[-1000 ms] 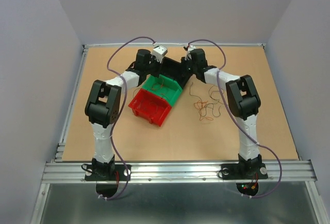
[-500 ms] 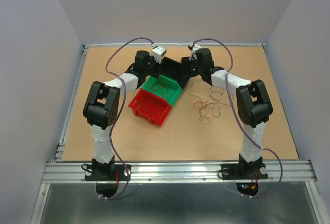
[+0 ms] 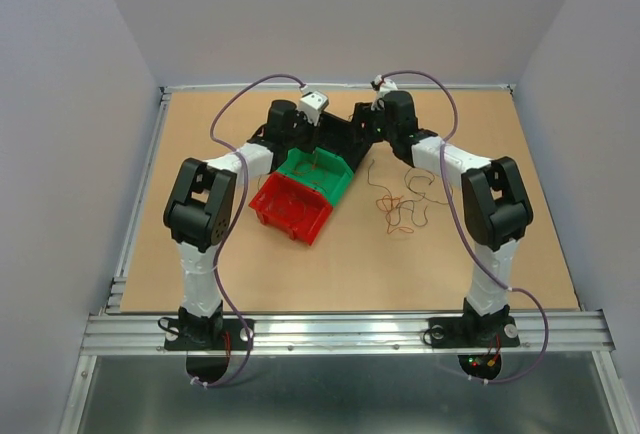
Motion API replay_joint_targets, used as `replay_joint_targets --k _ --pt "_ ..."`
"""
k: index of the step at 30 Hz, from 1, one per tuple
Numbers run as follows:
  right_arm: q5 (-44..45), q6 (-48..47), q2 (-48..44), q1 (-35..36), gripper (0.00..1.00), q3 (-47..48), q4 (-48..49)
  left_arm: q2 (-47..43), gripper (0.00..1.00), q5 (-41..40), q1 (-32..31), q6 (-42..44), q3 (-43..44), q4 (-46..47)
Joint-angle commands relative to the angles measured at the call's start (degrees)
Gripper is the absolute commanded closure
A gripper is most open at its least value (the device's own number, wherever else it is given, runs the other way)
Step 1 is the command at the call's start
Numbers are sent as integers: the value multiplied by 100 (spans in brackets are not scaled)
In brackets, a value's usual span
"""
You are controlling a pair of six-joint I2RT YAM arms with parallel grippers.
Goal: Untangle the cables
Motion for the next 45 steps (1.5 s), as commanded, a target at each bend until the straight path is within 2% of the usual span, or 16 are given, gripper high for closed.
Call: replay_joint_targets --k 1,2,4,5,7,13,16,20,25,27,28,29,34,36,39,45 --pt "75 132 103 -20 37 97 609 -457 64 -128 -27 89 -33 115" --pt "136 149 85 -20 37 88 609 -492 60 -136 -35 98 -50 115" --pt "277 167 -72 -20 40 -52 609 -632 58 -163 -27 142 -68 115" --pt "312 158 -143 -20 41 -131 600 -685 51 -189 -27 159 -103 97" --pt "330 141 -344 -20 41 -315 609 -869 47 -224 -27 194 -112 80" --pt "312 105 -293 -20 47 -290 583 -1528 20 -330 -18 344 -305 62" --pt "234 88 -231 -20 54 -229 556 -1888 18 -374 -18 414 -411 9" --pt "49 114 -56 -20 56 -62 556 -2302 18 -426 -18 397 -420 -341" --pt "-66 220 550 -2 62 491 556 -3075 18 -330 -18 292 -507 -816" --pt "31 272 839 6 68 728 556 -3443 14 -426 -18 274 -639 -1036" --pt "66 281 945 15 69 799 556 -3576 13 -505 -18 248 -718 -1045" --pt "66 299 1025 15 71 852 556 -3708 7 -688 -18 230 -806 -1028" --pt "127 97 1464 147 76 1300 162 -4499 4 -866 -18 335 -1842 -344" --pt "391 -148 1684 243 78 1677 -389 -4579 4 -744 -18 353 -2273 87" --pt "628 -455 1834 357 83 1977 -1049 -4431 4 -594 -27 467 -2380 115" --pt "814 -501 1081 419 82 1495 -860 -4166 4 -383 -27 599 -2476 220"
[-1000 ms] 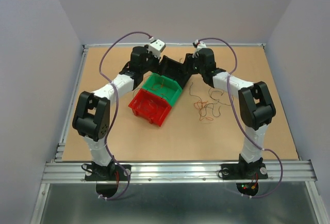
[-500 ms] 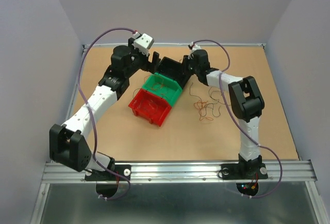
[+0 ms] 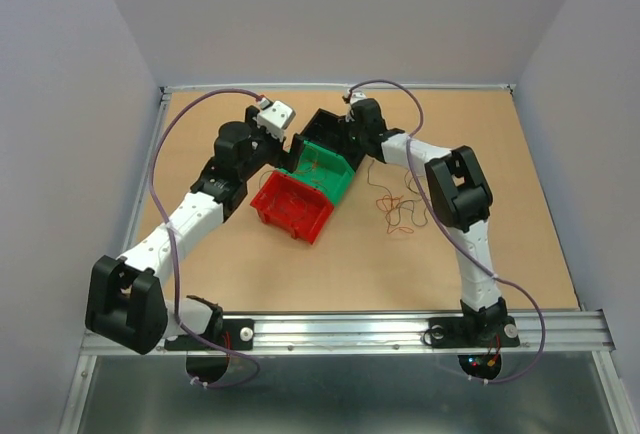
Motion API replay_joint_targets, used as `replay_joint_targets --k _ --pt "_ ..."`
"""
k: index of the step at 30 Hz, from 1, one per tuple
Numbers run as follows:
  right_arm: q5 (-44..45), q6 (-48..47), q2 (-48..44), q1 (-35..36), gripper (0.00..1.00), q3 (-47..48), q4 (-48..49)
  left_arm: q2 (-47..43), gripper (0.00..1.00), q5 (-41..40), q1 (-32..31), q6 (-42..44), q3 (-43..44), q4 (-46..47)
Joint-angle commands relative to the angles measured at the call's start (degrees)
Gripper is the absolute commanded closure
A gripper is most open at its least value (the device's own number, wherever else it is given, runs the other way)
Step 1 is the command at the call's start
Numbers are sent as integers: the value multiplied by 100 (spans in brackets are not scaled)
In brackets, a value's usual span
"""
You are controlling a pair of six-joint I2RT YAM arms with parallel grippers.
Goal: Untangle the cables
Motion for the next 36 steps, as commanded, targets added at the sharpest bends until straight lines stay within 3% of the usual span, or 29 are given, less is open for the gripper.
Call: replay_joint_targets --k 1,5,12,18,23,28,36 --pt "241 -119 -766 35 81 -245 57 45 4 275 -3 136 -87 532" --pt "232 14 -1285 61 75 -570 409 116 4 364 -3 144 -166 664" --pt "424 84 -2251 96 51 -1502 778 20 1 -14 6 -417 -211 937" --pt "1581 268 -3252 96 9 -2302 272 -59 1 975 -3 -155 -271 823" --pt "3638 831 -3807 88 0 -2864 -1066 -42 1 1164 -108 117 -316 797" --pt "3634 1138 -3843 -342 0 -3120 -1550 -121 1 1155 -204 232 -377 770" --pt "3669 1385 -3353 -440 0 -3069 -1639 -174 1 1058 -249 259 -404 788"
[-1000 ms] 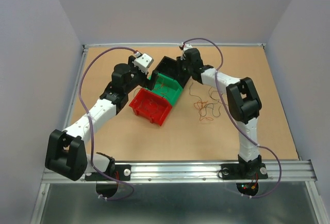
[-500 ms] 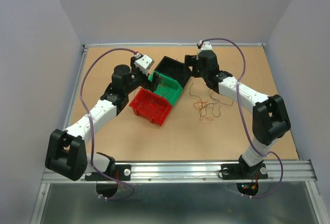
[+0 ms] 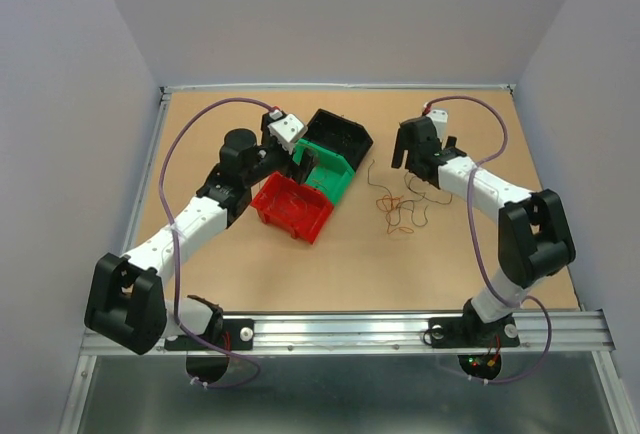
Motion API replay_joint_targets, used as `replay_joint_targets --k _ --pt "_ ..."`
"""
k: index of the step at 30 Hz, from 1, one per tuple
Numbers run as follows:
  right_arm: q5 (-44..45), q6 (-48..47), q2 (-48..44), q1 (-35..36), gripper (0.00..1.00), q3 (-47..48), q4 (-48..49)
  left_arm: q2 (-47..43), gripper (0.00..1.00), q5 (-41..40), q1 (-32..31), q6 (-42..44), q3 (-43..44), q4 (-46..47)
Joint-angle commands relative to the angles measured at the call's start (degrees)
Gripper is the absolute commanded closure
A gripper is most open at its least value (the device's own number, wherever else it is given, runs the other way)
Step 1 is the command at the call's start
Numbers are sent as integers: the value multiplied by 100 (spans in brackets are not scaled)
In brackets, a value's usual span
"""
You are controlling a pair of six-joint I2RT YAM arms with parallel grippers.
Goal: Untangle the cables
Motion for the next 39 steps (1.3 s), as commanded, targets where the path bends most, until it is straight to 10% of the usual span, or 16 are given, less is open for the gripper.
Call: replay_joint_targets --k 1,10,14,15,29,39 --pt "226 250 443 6 0 160 -91 -235 1 41 -34 92 -65 274" --pt "-239 75 1481 -73 9 706 -223 -156 1 -64 -52 101 -39 274" --pt "-441 40 1114 -73 95 583 -214 -121 1 -73 -52 101 -30 274" --pt "-572 5 955 -64 100 504 -101 -121 1 -64 -52 101 -30 274" --pt "-3964 -453 -3149 -56 99 -1877 3317 -112 1 -46 -175 224 -4 195" --pt "-5363 -180 -2353 -47 99 -1247 4733 -367 1 -1039 -184 75 -83 397"
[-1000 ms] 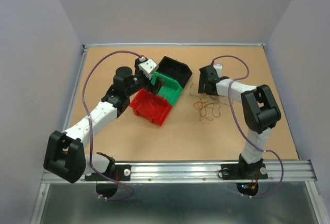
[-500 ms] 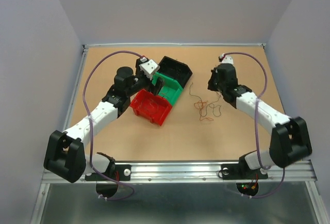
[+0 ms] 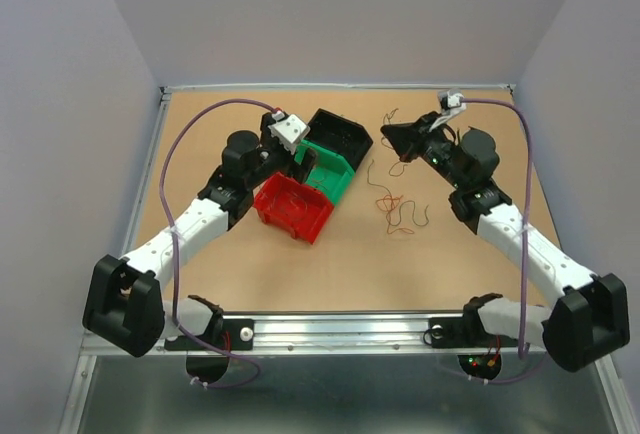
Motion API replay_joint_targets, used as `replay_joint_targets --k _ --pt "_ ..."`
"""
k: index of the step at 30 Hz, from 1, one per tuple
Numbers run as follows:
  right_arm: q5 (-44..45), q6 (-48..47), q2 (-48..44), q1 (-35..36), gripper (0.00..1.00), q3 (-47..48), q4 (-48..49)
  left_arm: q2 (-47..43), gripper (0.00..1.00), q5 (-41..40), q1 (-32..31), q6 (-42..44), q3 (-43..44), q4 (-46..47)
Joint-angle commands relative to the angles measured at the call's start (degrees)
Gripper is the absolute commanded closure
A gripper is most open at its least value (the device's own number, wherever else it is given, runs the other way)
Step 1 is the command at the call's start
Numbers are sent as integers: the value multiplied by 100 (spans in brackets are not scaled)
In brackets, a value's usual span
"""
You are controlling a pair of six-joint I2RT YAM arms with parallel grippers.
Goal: Untangle the cables
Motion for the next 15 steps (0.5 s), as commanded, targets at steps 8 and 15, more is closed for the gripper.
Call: replay_joint_targets --k 8,15 --pt "-1762 529 2505 -16 99 2002 1129 -415 1 -1213 20 -219 -129 507" --pt "-1877 750 3982 -16 100 2916 1156 -354 1 -1415 134 -324 -85 525"
